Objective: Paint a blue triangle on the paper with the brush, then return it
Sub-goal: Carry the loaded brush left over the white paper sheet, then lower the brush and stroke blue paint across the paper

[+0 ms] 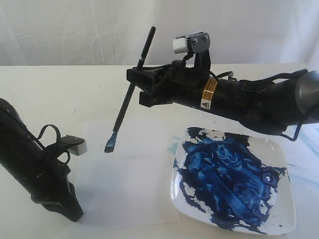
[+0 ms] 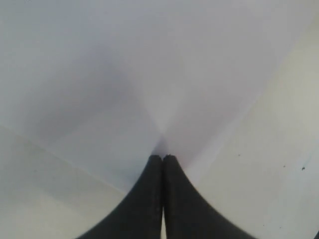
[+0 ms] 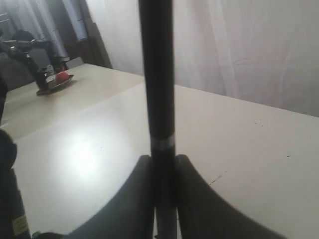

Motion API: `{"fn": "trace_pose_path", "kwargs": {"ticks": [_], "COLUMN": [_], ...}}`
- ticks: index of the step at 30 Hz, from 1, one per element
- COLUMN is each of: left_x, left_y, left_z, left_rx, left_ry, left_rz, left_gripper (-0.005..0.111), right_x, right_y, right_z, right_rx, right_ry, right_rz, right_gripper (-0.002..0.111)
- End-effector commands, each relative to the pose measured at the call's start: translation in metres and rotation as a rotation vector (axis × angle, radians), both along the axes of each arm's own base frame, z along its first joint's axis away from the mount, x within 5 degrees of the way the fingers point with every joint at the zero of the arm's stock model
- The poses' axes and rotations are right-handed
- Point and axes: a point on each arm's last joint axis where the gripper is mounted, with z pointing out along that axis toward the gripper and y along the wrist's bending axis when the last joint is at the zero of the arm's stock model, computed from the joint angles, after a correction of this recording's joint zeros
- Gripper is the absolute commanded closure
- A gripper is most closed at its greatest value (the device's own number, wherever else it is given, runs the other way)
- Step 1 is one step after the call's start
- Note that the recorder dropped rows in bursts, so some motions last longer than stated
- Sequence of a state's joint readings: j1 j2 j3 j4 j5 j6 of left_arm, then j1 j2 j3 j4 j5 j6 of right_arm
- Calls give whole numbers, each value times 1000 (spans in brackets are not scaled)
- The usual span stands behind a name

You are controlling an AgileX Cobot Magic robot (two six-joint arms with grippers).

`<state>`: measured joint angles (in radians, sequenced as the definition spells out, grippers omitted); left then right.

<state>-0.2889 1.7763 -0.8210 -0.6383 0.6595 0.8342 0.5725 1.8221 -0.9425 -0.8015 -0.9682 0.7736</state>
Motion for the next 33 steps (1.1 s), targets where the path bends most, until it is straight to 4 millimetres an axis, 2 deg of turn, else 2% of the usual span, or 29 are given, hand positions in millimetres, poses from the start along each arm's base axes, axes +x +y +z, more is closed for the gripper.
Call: {"fn": "trace_pose_path", "kwargs": {"ticks": [1, 18, 24, 33], "left_x": [-2, -3, -3, -3], "left_y": [0, -1, -1, -1], "left_z": [-3, -3, -3, -3], "left_rx": [2, 0, 0, 0], "left_ry": [17, 24, 24, 24], "left_rz": [-11, -14, -14, -14], "left_gripper": [107, 107, 107, 107], "right_x": [6, 10, 12, 7], "right_y": [-1, -2, -2, 9], "right_z": [4, -5, 0, -10], "right_rx": [44, 4, 95, 90], "right_ry": [38, 83, 140, 173], "right_rz": [-84, -132, -151, -138], "right_gripper": [108, 108, 108, 108]}}
